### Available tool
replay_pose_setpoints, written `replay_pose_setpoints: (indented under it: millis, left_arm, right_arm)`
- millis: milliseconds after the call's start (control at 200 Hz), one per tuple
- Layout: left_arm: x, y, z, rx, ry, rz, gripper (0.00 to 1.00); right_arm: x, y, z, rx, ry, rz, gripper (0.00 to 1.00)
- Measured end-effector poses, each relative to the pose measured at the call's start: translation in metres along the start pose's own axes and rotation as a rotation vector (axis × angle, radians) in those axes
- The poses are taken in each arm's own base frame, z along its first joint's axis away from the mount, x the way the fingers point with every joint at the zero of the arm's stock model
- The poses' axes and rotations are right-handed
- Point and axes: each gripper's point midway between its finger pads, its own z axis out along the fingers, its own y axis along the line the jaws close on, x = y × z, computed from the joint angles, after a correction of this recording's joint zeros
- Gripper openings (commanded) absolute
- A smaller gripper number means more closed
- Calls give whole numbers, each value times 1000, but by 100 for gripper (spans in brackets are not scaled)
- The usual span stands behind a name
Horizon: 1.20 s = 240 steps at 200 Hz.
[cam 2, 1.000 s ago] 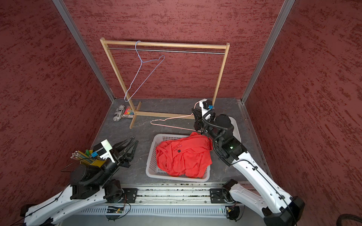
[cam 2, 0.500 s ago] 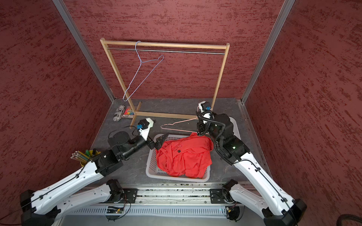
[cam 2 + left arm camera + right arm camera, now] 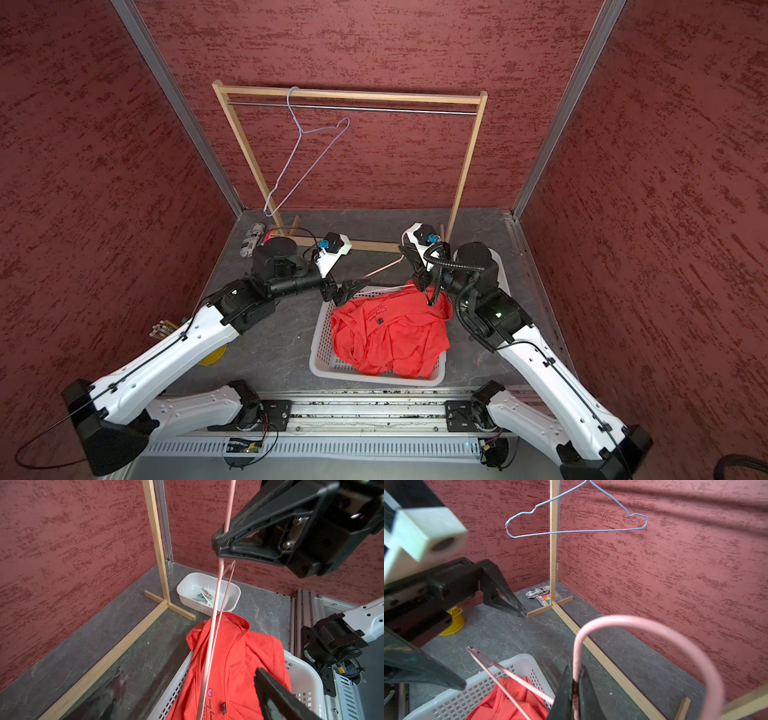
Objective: Remove the clothespins securing tank tops to the hanger
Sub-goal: Adjust the hanger.
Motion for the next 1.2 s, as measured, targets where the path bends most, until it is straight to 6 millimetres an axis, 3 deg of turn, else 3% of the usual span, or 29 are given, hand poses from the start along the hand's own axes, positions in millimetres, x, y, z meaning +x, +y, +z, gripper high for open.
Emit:
replay_pose_setpoints:
  millis: [95,185,376,461,536,621,701,741,897,1087,1202]
  left_arm:
    - [9,-5,9,30,29,4,94]
    - [13,-10,15,60,43,3,85]
    - [21,-15,28,101,74,-23,38]
    - [18,-16,28,106,59,-16,0]
    - [13,-17,27,112,41,-11,0]
    - [11,-19,26,115,34,-13,0]
    - [11,-16,26,104,33,-29,0]
    - [11,-13,26,96,34,-40,0]
    - [14,1,23,46,38,-89,0]
    - [12,28,13,-75,26,-158,0]
    - [8,40,7,-155,9,-185,0]
  right_arm:
    - [-5,3,-2,-14,-31,-12,0]
    - [-10,3,-3,-15,-55,-21,0]
    - [-16,4,-2,-20,-86,-32,0]
    - [-16,4,-1,-20,-87,-34,0]
    - [-18,3,-1,-14,-96,-37,1]
    - [-18,1,-1,-6,-101,-31,45]
    - [-18,0,-1,2,-102,-27,66]
    - [-17,-1,-1,7,-103,-15,72]
    - [-8,-3,-9,40,-105,30,79]
    - [-17,-5,-47,103,-169,114,80]
    - [-13,-4,-56,105,-156,200,79]
